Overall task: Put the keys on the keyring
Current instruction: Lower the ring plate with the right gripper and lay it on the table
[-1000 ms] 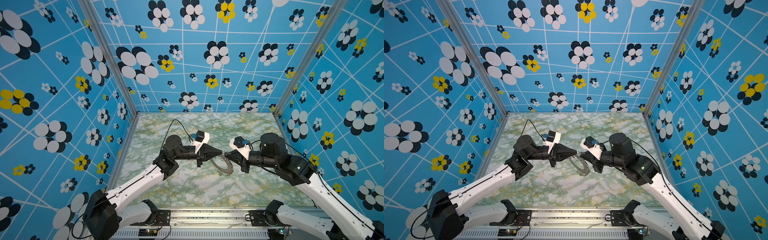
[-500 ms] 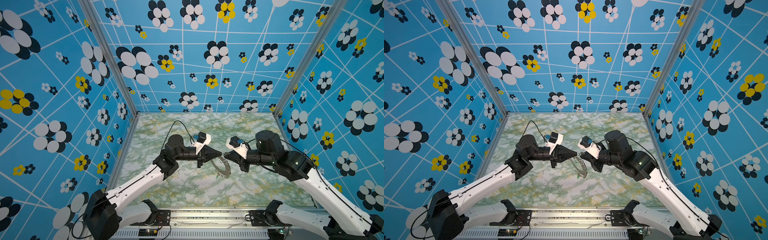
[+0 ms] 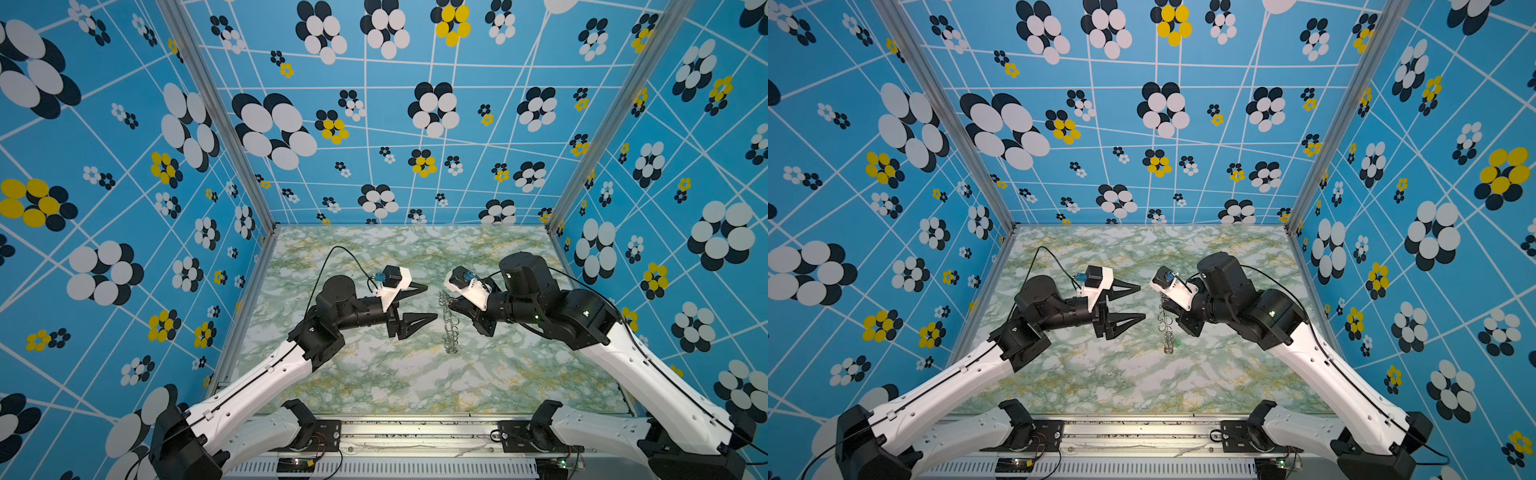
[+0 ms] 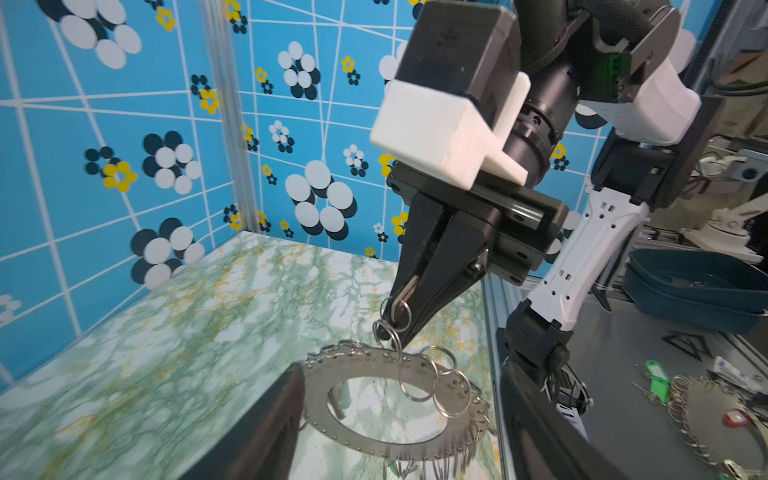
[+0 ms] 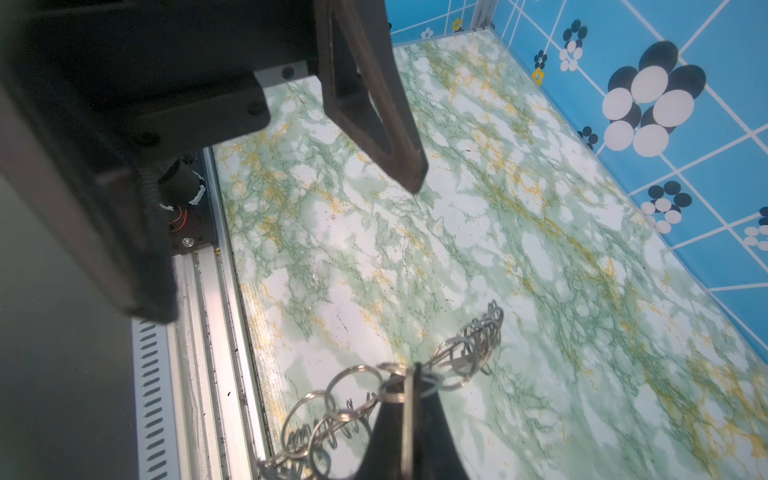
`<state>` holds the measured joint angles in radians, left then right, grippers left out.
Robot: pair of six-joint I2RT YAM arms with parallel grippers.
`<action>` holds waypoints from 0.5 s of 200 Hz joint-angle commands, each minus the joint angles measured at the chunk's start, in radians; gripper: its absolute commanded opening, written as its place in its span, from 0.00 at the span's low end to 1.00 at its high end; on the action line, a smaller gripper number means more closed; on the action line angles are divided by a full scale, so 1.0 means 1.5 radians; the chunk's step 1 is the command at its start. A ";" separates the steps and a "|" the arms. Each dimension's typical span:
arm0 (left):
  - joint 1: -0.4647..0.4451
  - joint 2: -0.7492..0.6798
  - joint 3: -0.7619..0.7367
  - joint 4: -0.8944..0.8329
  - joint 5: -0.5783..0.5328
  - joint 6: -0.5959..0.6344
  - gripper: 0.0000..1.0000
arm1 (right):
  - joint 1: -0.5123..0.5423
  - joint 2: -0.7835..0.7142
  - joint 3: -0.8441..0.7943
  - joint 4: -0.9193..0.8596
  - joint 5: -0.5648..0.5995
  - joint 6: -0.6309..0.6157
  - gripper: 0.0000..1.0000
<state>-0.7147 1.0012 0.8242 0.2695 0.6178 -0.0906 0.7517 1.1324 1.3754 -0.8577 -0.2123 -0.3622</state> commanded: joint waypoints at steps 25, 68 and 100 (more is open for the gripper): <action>-0.001 -0.068 -0.047 -0.111 -0.207 -0.007 0.89 | 0.006 0.074 0.023 -0.019 0.010 0.021 0.00; -0.001 -0.136 -0.092 -0.156 -0.306 -0.024 0.92 | 0.012 0.150 0.027 0.082 -0.029 0.055 0.00; 0.001 -0.174 -0.103 -0.190 -0.334 -0.023 0.93 | 0.015 0.212 0.054 0.152 -0.056 0.078 0.00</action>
<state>-0.7147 0.7776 0.6815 0.0414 0.1913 -0.1158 0.7658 1.4086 1.3968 -0.7662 -0.2401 -0.2920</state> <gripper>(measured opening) 0.922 0.068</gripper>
